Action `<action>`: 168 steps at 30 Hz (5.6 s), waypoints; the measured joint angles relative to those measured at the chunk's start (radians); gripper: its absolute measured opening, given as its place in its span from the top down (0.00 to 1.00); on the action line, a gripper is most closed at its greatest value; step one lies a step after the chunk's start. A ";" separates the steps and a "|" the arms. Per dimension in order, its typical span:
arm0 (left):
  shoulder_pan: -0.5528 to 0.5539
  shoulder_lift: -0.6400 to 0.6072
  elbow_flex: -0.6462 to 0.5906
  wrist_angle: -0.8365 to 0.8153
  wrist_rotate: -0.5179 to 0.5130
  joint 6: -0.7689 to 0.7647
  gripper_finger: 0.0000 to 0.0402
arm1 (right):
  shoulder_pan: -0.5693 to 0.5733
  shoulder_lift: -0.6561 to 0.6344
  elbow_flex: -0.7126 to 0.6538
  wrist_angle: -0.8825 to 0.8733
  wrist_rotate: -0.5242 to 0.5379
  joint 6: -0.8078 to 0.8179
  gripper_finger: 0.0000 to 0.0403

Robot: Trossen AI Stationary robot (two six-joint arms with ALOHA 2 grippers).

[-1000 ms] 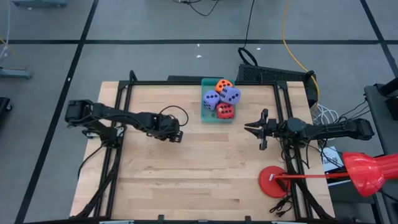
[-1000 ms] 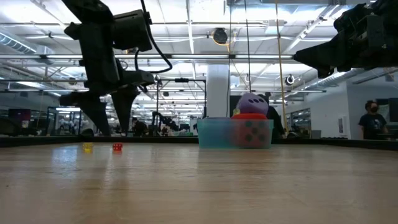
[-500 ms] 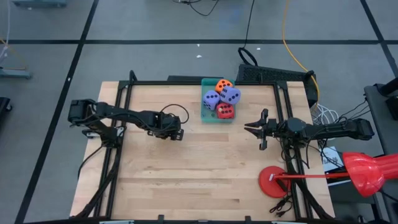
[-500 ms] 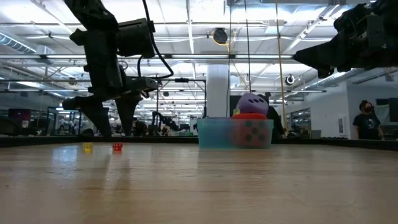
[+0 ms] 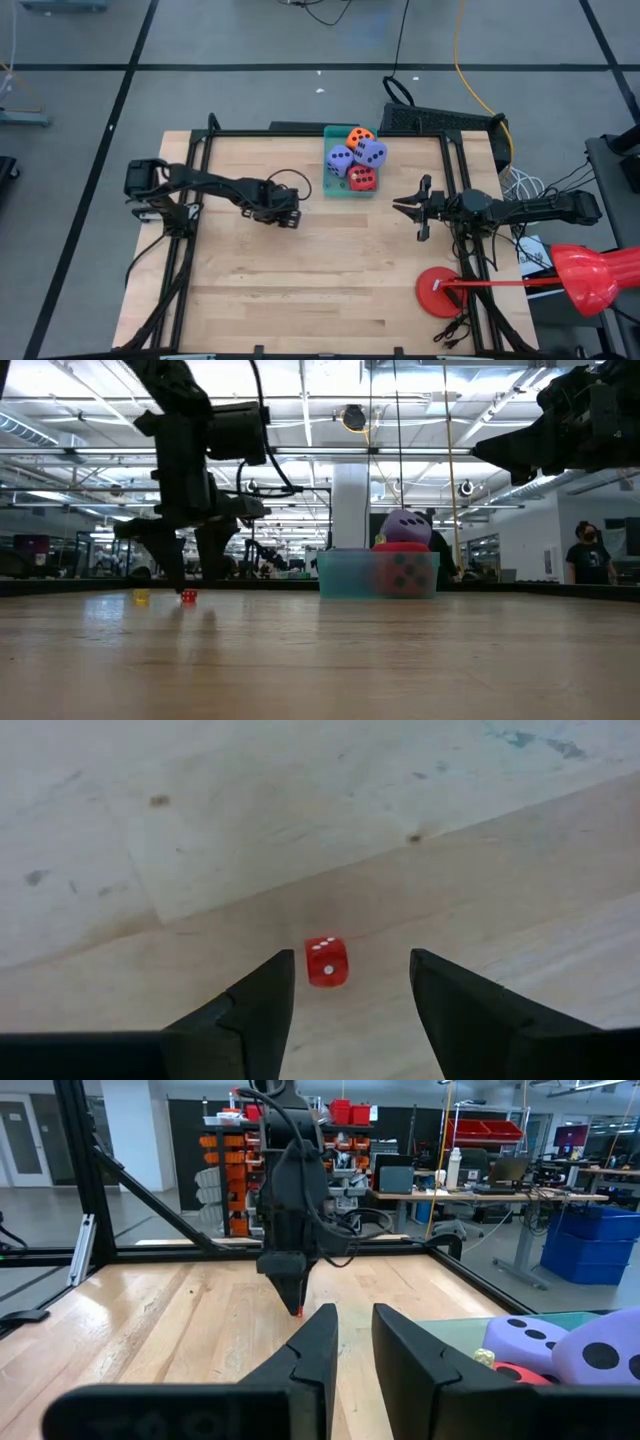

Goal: Pick & Place Dice
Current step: Put the small red die into the green bin, then put the yellow die into the green bin

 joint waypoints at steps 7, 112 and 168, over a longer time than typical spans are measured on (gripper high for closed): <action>0.003 0.064 0.116 -0.173 -0.037 0.051 0.48 | 0.000 0.000 0.000 -0.001 0.000 0.000 0.85; 0.064 -0.015 0.297 0.138 -0.113 0.194 0.85 | 0.000 0.000 0.000 -0.002 0.000 0.000 0.85; 0.079 -0.128 0.297 0.409 0.002 0.791 0.53 | 0.000 0.000 0.000 -0.001 0.000 0.000 0.85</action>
